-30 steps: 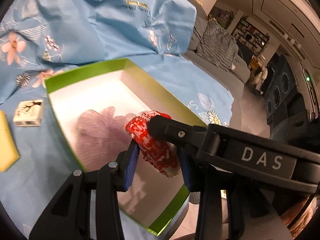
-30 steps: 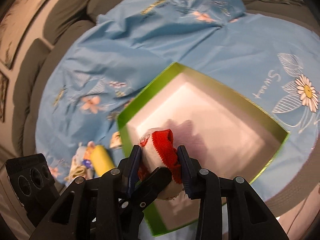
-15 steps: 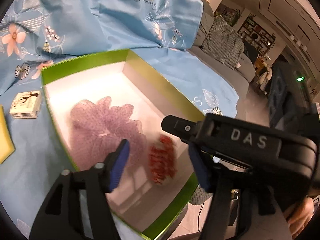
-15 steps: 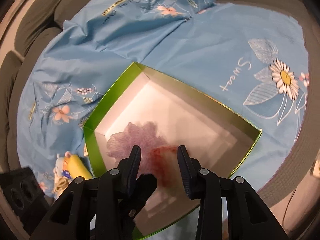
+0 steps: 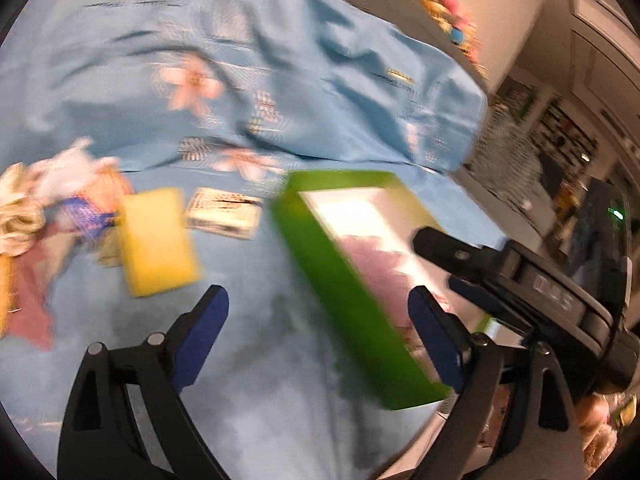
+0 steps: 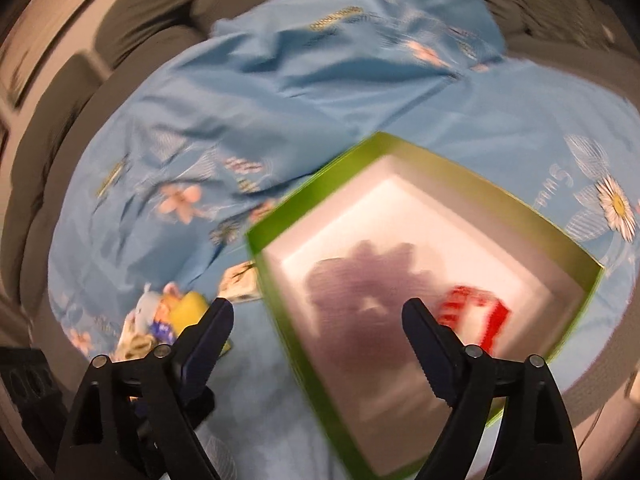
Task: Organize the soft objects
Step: 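Grasp the yellow fuzzy pouch with the left gripper and lift it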
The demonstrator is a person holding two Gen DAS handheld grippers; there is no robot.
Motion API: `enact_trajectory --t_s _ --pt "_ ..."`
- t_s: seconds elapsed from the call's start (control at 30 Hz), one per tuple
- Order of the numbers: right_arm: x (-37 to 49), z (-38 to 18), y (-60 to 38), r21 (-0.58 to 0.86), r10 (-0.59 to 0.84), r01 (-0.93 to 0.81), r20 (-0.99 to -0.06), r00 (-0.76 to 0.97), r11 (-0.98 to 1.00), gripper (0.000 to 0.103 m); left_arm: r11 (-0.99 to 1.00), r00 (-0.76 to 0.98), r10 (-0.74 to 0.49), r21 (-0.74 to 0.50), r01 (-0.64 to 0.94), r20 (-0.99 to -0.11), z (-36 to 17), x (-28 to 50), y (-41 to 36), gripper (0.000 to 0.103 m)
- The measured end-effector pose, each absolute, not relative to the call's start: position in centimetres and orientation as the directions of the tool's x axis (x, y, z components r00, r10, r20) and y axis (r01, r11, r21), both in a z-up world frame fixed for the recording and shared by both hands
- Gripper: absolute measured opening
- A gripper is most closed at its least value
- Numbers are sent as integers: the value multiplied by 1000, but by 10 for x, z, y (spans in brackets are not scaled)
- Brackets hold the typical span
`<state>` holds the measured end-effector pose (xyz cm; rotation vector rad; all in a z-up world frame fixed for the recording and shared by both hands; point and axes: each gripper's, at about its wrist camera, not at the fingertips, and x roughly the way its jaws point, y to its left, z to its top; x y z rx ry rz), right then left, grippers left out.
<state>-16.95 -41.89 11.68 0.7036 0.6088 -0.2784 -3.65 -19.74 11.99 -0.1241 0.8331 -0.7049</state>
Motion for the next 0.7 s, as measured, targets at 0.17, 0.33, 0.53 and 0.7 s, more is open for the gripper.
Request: enact_trajectory --t_s 0.17,0.33,0.53,0.7 --pt "-151 127 -366 482 14 318 -567 824 816 96 856 559 -509 -316 409 -655 116 -25 -125 91" --pt "-131 125 -316 450 114 195 -573 812 872 96 916 603 -401 -295 272 -690 97 -18 -62 91" --pt "-110 117 -271 404 151 136 -602 784 904 96 939 611 -320 -327 104 -724 75 -10 9 91" --pt "-95 112 -248 429 208 97 -610 765 898 96 943 598 -265 -332 -2 -757 63 -7 43 91"
